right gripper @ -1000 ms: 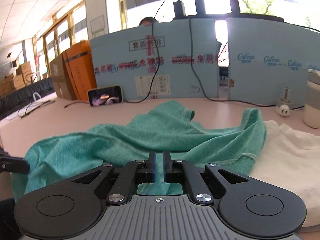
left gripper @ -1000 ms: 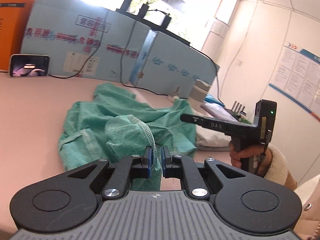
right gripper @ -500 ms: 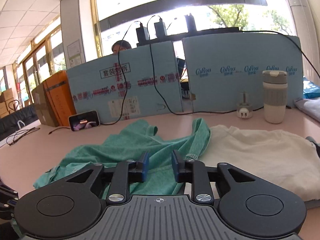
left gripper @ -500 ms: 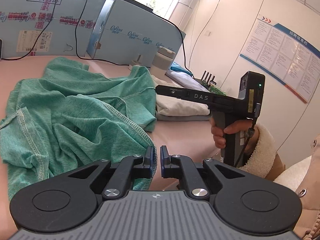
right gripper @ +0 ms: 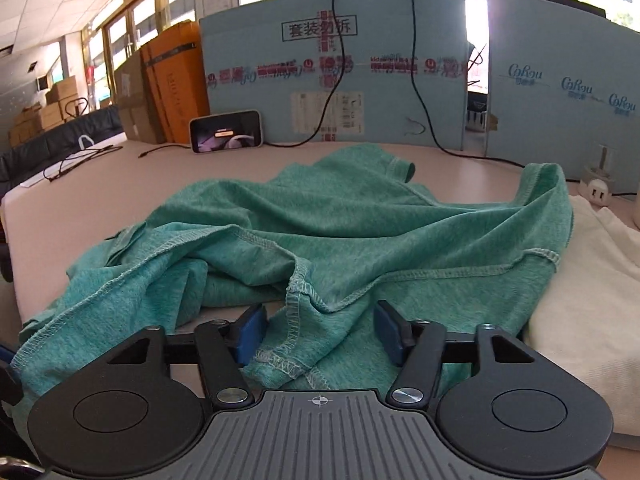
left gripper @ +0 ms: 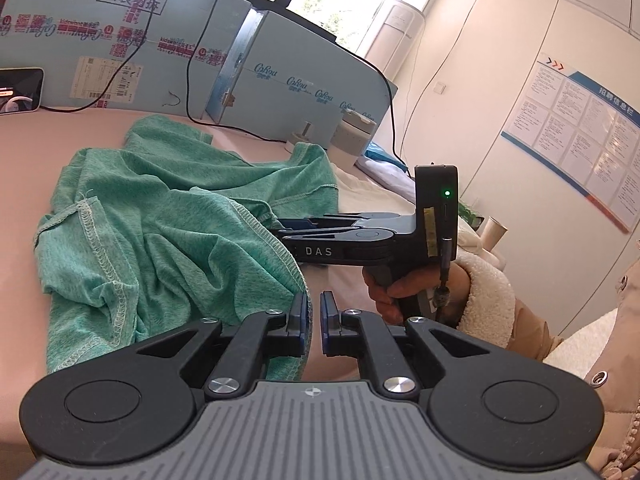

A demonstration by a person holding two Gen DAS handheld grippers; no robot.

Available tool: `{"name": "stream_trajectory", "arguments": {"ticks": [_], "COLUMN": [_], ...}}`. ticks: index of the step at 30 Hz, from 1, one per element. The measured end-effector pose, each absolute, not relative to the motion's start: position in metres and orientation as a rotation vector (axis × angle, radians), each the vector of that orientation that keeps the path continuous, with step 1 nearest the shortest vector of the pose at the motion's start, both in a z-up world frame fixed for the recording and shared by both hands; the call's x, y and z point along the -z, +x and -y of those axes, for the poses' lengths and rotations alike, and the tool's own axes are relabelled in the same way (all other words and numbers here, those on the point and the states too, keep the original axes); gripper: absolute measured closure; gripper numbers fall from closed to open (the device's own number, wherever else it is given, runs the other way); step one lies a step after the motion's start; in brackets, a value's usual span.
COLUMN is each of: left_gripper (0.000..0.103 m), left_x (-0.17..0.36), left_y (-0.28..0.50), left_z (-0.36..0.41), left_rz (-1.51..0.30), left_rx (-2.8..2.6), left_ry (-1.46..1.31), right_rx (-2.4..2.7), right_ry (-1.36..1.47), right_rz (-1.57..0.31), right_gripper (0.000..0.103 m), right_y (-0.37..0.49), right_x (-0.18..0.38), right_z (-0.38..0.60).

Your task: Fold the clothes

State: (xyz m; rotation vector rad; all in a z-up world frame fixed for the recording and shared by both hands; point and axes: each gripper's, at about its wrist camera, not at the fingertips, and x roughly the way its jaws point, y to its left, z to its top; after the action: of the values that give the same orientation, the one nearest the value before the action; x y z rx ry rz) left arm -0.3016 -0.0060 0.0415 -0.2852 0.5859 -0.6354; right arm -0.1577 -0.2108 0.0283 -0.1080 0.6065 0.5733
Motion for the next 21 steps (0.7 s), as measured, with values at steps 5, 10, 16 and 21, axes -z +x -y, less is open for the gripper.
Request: {"name": "stream_trajectory", "arguments": {"ticks": [5,10,16,21], "left_gripper": [0.096,0.096,0.096,0.096], "left_x": [-0.039,-0.031,-0.026,-0.019], "left_y": [-0.298,-0.290,-0.280,-0.273], "left_z": [0.010,0.027,0.054,0.080], "left_rz": [-0.612,-0.660,-0.710,-0.766], "left_rx": [0.669,0.784,0.925,1.057], "left_ry": [-0.287,-0.296,-0.280,-0.255], "right_rx": [-0.568,-0.487,-0.317,-0.181], "right_ry": [-0.156,-0.094,-0.004,0.051], "right_rz": [-0.575,-0.509,-0.381,-0.305], "right_gripper": [0.096,0.098,0.098,0.098], "right_y": [-0.161,-0.171,-0.192,-0.213], "right_x": [-0.029,-0.044,-0.073,-0.087], "right_z": [0.209,0.242,0.300,0.340]}}
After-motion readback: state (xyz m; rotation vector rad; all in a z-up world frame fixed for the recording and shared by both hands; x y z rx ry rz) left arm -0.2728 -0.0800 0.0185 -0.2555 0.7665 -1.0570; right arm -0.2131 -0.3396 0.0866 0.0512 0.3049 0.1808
